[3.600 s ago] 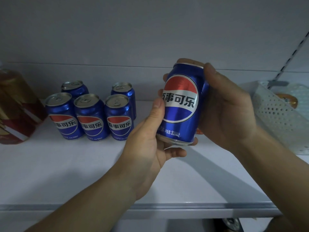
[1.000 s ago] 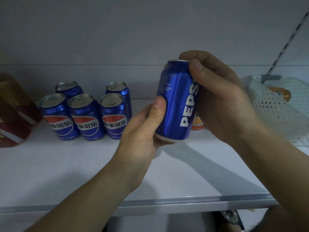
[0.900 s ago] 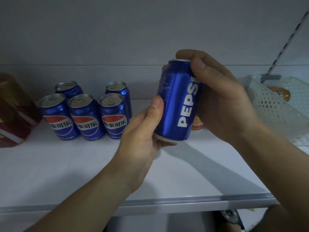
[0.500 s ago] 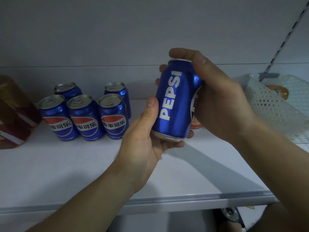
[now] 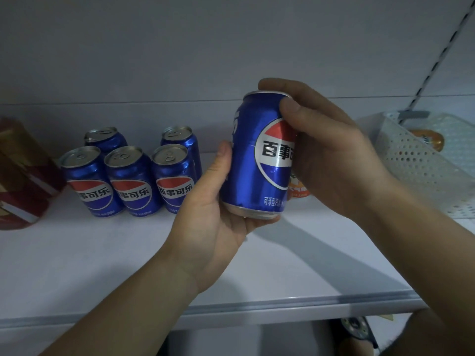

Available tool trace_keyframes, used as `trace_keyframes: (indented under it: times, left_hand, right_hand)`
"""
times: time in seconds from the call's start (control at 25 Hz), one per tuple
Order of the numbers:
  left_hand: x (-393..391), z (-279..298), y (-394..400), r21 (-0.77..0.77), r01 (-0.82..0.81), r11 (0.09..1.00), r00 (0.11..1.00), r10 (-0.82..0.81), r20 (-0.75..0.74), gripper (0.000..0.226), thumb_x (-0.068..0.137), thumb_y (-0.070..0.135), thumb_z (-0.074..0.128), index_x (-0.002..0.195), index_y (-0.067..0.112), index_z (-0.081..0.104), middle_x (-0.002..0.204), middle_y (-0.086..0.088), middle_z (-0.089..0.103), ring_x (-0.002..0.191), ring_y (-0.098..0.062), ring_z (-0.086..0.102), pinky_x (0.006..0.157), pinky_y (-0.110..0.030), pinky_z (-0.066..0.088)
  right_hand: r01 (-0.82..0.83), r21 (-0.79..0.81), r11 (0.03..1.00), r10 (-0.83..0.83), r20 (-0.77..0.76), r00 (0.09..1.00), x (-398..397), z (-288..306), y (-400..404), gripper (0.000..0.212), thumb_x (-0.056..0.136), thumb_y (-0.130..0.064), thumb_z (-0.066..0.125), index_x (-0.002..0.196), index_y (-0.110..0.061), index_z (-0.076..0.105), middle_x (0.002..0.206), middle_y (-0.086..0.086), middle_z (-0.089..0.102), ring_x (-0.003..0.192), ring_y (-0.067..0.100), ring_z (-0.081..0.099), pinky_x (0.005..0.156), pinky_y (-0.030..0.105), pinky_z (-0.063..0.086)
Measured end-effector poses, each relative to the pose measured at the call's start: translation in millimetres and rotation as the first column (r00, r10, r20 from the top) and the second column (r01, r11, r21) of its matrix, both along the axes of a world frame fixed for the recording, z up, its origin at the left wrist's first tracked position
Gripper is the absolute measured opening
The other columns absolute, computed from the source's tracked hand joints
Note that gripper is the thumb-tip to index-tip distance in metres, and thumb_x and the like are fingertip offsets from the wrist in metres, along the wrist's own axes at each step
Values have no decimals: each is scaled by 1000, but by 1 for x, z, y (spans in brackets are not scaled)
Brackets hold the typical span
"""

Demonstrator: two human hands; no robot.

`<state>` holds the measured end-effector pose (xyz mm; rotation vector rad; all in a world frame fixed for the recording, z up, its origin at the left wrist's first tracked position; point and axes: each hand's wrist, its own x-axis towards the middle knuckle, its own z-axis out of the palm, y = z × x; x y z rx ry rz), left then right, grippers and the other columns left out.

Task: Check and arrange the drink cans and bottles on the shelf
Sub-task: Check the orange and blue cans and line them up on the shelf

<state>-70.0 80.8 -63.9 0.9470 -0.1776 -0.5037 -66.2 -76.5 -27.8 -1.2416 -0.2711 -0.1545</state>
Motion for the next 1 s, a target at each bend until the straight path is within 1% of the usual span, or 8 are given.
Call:
trace_keyframes:
  times: [0.12,0.2,0.32,0.4,0.52,0.64,0.8,1.0]
  left_hand:
    - [1,2,0,-4,-27,1000,999,27,43,40,80,47,56,102,24,79,112,-5,77,98,-23,73,75,-39,60]
    - [1,1,0,48,-63,997,996,61,59,35,76,47,58,92,25,81,105,-6,78,91,-24,74,70,-39,60]
    - [-2,2,0,86,-52,995,998,51,24,51,73,53,56,106,20,76,105,-11,78,84,-29,75,63,-36,60]
    - [-4,4,0,60,-37,998,999,36,8,56,76,54,55,118,20,70,111,-8,77,90,-27,75,66,-37,59]
    - [-5,4,-3,101,-62,993,997,58,47,56,69,55,59,114,24,70,112,-4,77,98,-25,74,73,-40,57]
    - [-6,1,-5,124,-91,988,996,91,1,62,66,57,58,113,19,70,106,-9,78,87,-31,74,64,-37,59]
    - [-5,2,-5,115,-39,993,998,45,-46,67,72,60,53,116,14,70,101,-18,77,70,-36,73,50,-30,56]
    - [-9,7,3,101,23,995,1000,-23,-2,68,82,62,44,118,9,68,97,-21,75,68,-35,73,52,-30,57]
  right_hand:
    - [63,-54,997,-62,23,998,0,-5,-1,34,90,-17,62,124,-13,62,106,17,72,97,34,69,88,47,57]
    - [71,-81,994,-69,19,997,1,-6,-1,33,90,-20,63,123,-14,62,107,14,74,98,31,70,89,46,57]
    - [17,-90,996,-18,-9,1000,2,-4,-1,37,91,-22,59,127,-13,61,109,7,73,99,22,70,87,38,58]
    - [8,-102,995,-8,0,1000,1,-4,-2,36,91,-19,59,127,-12,63,108,7,74,97,21,72,83,36,58]
    - [80,-160,984,-75,36,997,-1,-2,-6,37,91,-21,63,127,-12,65,107,12,76,94,25,74,83,40,59]
    - [58,-228,972,-57,13,998,-1,0,-8,37,95,-30,55,127,-13,65,118,10,74,105,26,72,96,45,59]
    - [77,-263,962,-87,-28,996,2,-1,-9,44,93,-29,59,126,-1,64,107,13,74,98,28,72,89,40,59]
    - [156,-317,936,-172,-23,985,0,0,-10,44,97,-39,58,122,-4,67,109,16,75,103,35,72,96,51,57]
